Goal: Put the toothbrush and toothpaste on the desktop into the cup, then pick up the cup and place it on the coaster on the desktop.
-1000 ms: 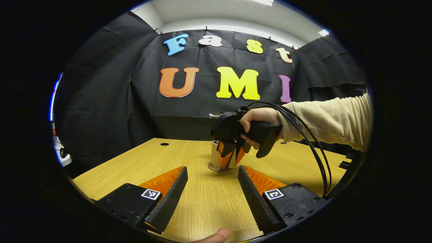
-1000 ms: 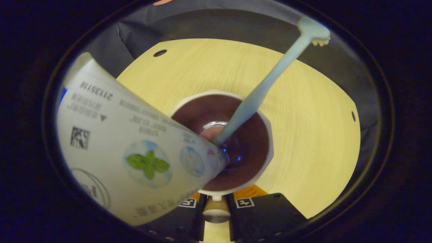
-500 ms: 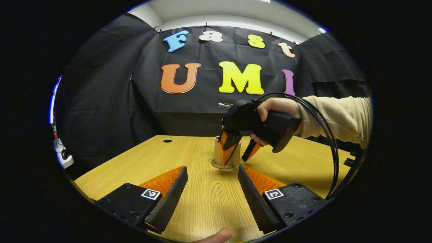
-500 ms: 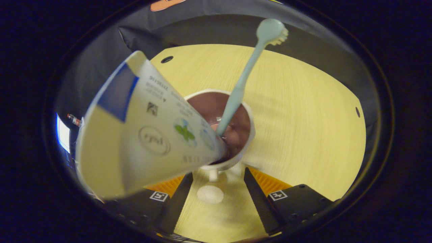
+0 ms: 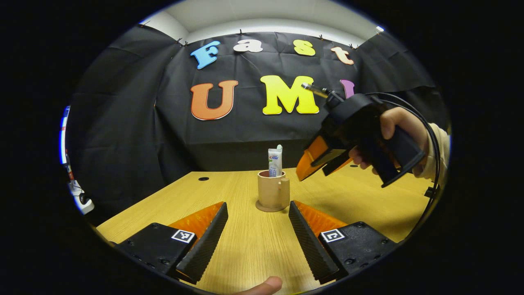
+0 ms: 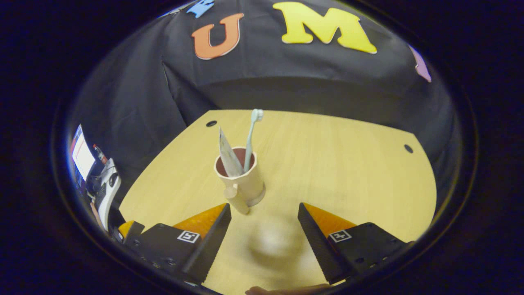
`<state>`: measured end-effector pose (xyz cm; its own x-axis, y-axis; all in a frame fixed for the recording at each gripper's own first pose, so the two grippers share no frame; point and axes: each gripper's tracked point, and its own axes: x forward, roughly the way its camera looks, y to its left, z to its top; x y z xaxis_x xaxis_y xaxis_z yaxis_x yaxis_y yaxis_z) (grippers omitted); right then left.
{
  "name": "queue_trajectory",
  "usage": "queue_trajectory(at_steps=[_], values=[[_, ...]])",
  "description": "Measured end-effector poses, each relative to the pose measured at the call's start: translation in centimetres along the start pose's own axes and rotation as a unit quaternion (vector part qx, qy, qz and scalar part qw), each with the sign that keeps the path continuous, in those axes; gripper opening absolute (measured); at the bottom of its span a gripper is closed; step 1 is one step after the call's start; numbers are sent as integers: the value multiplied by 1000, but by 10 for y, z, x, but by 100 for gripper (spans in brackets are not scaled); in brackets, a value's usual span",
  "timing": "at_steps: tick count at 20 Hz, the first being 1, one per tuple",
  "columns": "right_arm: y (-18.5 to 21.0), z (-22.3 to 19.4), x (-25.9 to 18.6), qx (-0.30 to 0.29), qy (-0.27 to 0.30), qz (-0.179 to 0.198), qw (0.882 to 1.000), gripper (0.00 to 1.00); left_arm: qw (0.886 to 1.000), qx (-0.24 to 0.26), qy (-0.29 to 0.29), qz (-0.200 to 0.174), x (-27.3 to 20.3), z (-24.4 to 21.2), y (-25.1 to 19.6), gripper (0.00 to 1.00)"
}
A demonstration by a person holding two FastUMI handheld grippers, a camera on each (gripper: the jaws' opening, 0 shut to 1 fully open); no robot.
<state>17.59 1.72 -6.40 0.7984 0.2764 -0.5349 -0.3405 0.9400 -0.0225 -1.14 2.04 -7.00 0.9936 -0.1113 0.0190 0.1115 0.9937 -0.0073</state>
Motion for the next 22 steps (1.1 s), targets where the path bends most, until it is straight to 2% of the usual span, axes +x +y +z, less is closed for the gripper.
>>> queue_trajectory(at_steps=[2,6,7,8,16,20,22], values=[[-21,7,-33,-8,-71,-32,997,97,1000,-3,4,-3,1,0,-9,95],[-48,-5,-92,-18,-165,-81,983,97,1000,5,-5,5,0,13,-19,96],[-51,-11,-102,-21,-175,-87,980,97,1000,7,-6,9,0,16,-21,100],[-55,-21,-112,-24,-184,-94,978,97,1000,8,-6,11,-1,18,-24,95],[-89,-79,-193,-9,-274,-151,950,96,999,11,-11,29,-28,26,-45,95],[-100,-90,-229,-7,-308,-167,936,96,999,-13,-16,25,-43,28,-57,95],[-104,-94,-231,-2,-308,-169,936,98,999,-15,-15,29,-48,29,-58,95]])
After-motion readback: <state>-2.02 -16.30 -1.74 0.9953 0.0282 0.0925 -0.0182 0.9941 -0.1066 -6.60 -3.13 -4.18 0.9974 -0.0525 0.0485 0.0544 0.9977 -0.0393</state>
